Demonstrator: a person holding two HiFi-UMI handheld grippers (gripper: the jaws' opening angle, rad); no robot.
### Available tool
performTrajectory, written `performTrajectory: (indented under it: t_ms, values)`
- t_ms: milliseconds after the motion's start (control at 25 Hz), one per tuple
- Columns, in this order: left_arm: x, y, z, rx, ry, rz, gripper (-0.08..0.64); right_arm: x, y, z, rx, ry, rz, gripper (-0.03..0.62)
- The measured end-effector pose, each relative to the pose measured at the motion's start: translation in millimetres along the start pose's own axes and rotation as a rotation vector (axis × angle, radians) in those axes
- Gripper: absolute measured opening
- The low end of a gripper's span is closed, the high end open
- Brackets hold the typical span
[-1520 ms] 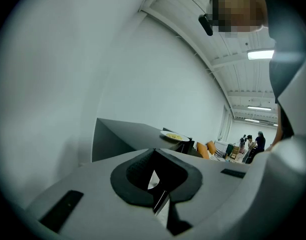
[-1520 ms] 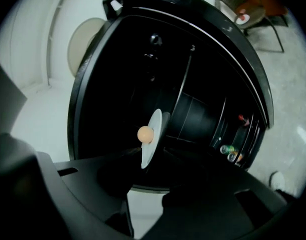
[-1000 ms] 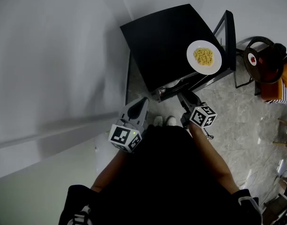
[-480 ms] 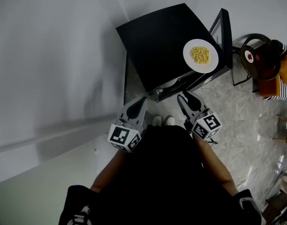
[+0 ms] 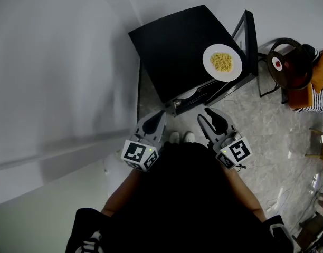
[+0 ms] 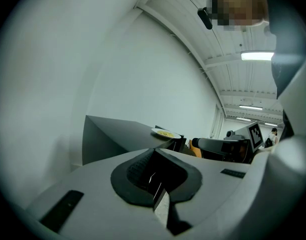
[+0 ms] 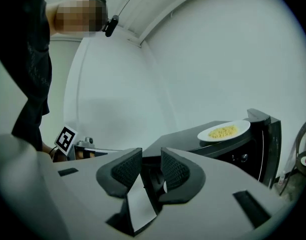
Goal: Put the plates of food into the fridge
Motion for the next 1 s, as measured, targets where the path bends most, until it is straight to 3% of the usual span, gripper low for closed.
performTrajectory:
  t_ms: [160, 280, 400, 520, 720, 1000]
  values:
    - [-1.6, -1.7, 1.1, 0.001, 0.008, 0.006, 0.023, 5.5, 5.7, -2.9, 0.012, 0.012, 0.006, 0.13]
    - [-3.1, -2.8, -5.0, 0.002, -0.024, 0.026, 0.023, 8.1, 5.6, -2.7, -0.001, 0.075, 0.021, 0.13]
    - [-4.0, -3.4, -6.4, -0.001, -0.041, 0.037, 0.023, 10.0, 1.3, -0.2, -0.013, 0.023, 0.038, 0.129]
    - [-6.3, -2.7, -7.0, 0.0, -0.038, 0.037, 0.023, 13.1, -8.2, 3.5, -0.083, -0.002, 0.057, 0.129]
    - [-10.8, -2.6, -9.0, -0.011, -0.039, 0.034, 0.023, 20.2, -48.1, 18.4, -0.23, 0.056, 0.152, 0.13]
    - [-14.6, 0.2, -9.5, -0.009, -0.028, 0.026, 0.023, 19.3, -102.7, 8.5, -0.462, -0.05, 0.236, 0.13]
Point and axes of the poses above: the fingertips, and each gripper's own axes: x backward along the fingers, y to its left, z out of its underside, the point moved 9 cm from there along x, backward along the fingers, and after that the axes turned 6 degrees about x, right-handed, at the moved point
